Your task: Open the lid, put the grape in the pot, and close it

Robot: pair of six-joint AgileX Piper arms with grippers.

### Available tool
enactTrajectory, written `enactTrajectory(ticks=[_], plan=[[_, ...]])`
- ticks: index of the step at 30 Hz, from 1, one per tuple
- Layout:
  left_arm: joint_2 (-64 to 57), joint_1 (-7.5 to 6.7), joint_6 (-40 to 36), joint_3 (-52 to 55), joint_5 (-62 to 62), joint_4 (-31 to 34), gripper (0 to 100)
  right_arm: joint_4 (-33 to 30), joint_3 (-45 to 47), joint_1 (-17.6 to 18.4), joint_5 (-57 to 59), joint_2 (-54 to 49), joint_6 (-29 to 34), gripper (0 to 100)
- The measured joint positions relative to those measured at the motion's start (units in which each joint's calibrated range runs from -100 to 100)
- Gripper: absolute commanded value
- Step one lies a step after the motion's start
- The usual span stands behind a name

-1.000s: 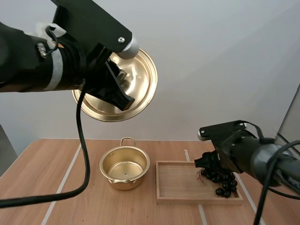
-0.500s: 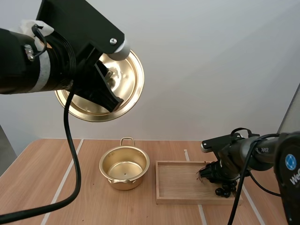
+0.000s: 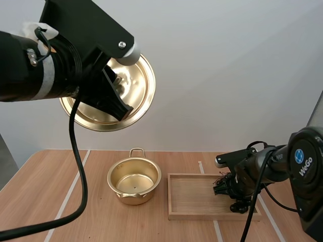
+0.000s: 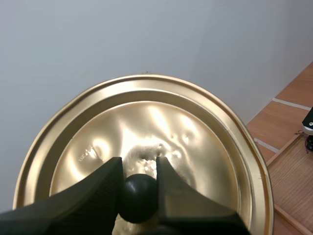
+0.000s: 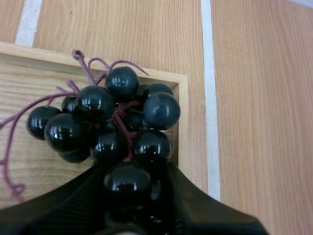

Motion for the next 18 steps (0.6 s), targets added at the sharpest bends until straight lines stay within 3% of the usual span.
enactTrajectory(ticks=[8, 16, 18], plan=[[0.0, 0.00, -0.1, -2.7, 1.0, 0.0, 0, 1.2, 0.0, 0.0, 0.3, -4.4, 0.5, 0], [0.0, 0.00, -1.6, -13.1, 2.4, 0.1, 0, 1.6, 0.0, 0.5, -7.3, -19.9, 0.5, 0], [0.0, 0.00, -2.3, -17.3, 3.6, 0.2, 0, 1.4, 0.0, 2.7, -10.9, -24.8, -1.3, 0]])
